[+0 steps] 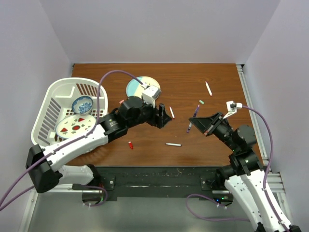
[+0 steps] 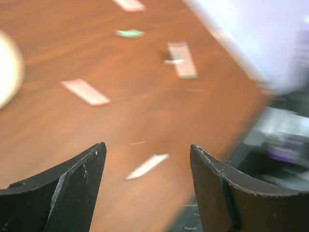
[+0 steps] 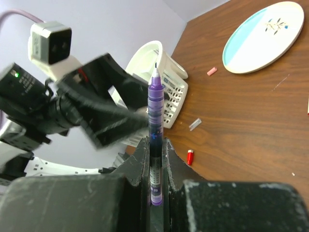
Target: Insert the pens into the pen caps
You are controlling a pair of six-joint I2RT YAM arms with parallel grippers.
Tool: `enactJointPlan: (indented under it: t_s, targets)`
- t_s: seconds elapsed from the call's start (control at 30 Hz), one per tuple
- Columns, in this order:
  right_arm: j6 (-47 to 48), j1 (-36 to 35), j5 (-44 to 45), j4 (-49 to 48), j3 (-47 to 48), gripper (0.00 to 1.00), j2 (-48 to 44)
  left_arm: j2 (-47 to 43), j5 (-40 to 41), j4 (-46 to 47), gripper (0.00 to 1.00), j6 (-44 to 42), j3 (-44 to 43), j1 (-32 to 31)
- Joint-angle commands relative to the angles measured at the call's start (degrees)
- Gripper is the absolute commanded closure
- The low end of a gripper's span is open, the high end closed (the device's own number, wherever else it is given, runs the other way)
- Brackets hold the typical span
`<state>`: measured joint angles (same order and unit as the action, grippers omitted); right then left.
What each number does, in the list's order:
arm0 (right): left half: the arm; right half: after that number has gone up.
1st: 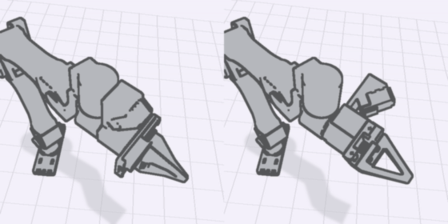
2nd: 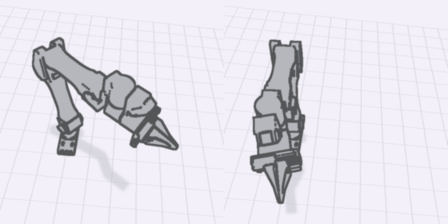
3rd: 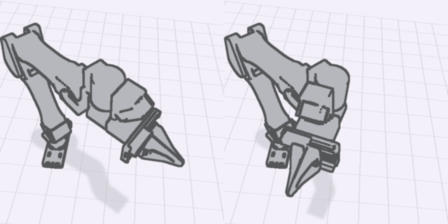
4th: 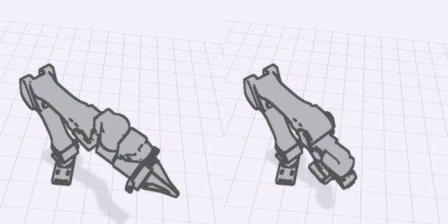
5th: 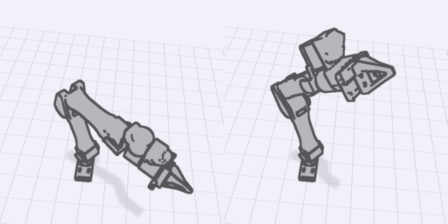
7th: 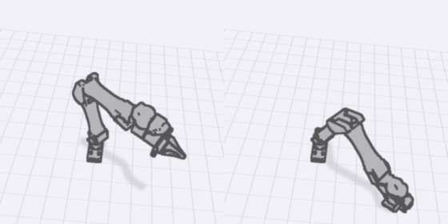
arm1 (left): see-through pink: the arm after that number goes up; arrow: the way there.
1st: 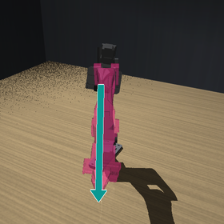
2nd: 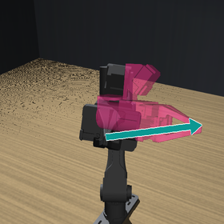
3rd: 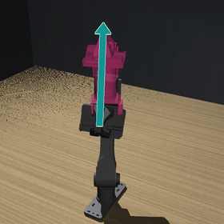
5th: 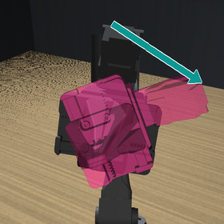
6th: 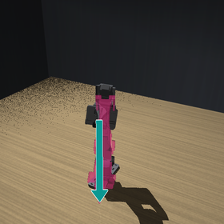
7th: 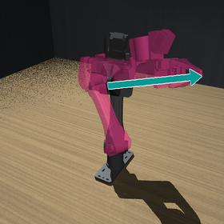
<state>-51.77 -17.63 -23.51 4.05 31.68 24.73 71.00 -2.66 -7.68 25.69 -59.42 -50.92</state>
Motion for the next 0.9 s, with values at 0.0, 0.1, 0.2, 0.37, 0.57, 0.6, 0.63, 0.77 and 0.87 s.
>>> enactJointPlan:
  t_s: [0.0, 0.1, 0.2, 0.37, 0.57, 0.6, 0.63, 0.77, 0.87]
  targets:
    - [4.12, -0.13, -0.75, 2.88, 2.07, 1.0, -0.91, 3.07, 25.58, -22.98, 0.27, -12.33, -4.65, 2.22]
    - [7.73, -0.13, -1.54, 7.26, 4.43, 1.0, -0.21, 6.95, 24.72, -25.97, 0.32, -14.26, -4.57, 7.75]
    - [10.46, -0.13, -1.19, 10.96, 6.55, 1.0, -0.3, 10.81, 21.3, -25.54, 0.32, -17.85, -3.34, 12.06]
    - [11.34, -0.04, 0.83, 13.52, 6.82, 1.0, -2.23, 19.41, 20.5, -28.7, 0.32, -18.66, -5.35, 13.47]
    - [12.74, -0.04, -3.12, 13.26, 7.87, 1.0, -0.65, 23.04, 12.32, -26.77, 0.38, -18.66, -1.84, 17.87]
    - [13.09, -0.13, -3.21, 14.22, 8.22, 1.0, -0.39, 23.21, 12.93, -26.94, 0.38, -18.92, -1.75, 18.13]
    - [13.44, -0.13, -3.04, 14.66, 8.92, 1.0, -0.21, 23.13, 13.63, -26.95, 0.37, -19.1, -1.84, 18.39]
    - [13.37, -0.13, -2.51, 14.32, 8.92, 1.0, -0.38, 24.18, 14.43, -26.86, 0.36, -19.72, -1.84, 19.62]
    - [12.83, -0.04, -3.12, 13.7, 8.84, 1.0, -0.12, 25.85, 13.91, -27.03, 0.37, -20.07, -1.84, 20.42]
